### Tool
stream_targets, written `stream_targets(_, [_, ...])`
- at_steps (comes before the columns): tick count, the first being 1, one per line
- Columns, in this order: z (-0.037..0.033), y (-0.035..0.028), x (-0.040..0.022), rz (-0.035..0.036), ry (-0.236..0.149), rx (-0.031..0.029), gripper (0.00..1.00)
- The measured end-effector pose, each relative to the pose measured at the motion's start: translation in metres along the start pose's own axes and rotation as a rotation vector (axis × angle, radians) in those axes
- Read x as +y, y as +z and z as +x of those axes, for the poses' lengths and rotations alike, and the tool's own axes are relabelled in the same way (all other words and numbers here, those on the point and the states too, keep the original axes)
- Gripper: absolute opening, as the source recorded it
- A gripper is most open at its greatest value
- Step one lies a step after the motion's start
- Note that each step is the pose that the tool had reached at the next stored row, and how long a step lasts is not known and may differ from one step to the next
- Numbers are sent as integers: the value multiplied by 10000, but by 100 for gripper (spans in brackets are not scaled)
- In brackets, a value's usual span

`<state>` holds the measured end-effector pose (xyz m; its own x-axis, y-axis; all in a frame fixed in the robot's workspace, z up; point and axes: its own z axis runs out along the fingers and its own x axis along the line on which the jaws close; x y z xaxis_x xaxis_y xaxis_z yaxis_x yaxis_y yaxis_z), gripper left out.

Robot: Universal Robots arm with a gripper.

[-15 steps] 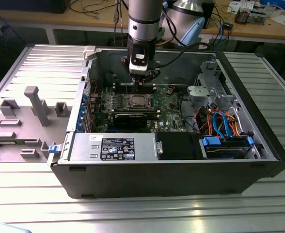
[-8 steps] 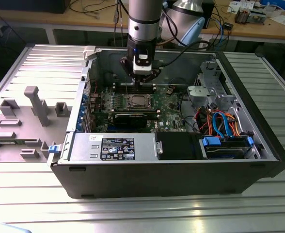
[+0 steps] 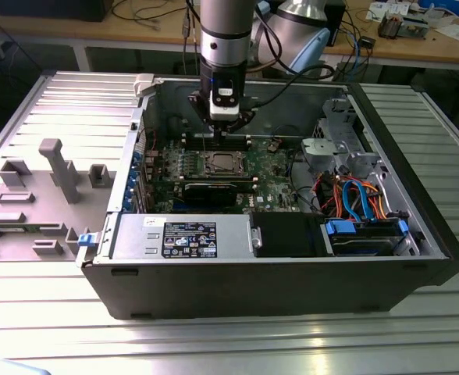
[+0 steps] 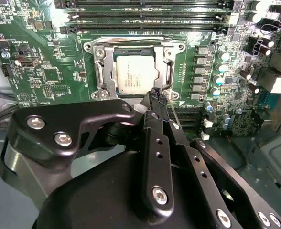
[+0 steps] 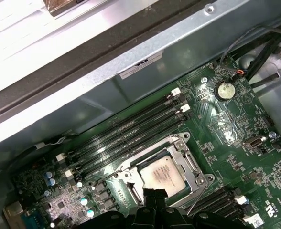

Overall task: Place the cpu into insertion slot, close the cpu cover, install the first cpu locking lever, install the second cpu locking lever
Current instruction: 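Install the first cpu locking lever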

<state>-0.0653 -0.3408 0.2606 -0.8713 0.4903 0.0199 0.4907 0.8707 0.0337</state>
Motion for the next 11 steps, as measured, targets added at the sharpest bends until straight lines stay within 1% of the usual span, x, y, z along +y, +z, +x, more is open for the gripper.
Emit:
stream_targets(5, [0, -7, -1, 0, -2, -1, 11])
stream_targets(8, [2, -54, 0, -7, -1, -10, 11])
stream_targets(9, [3, -59, 1, -13, -2, -20, 11])
stream_targets(10, [5, -58, -1, -21, -59, -32, 11])
stream_targets(11, [5, -57, -1, -22, -170, -28, 11])
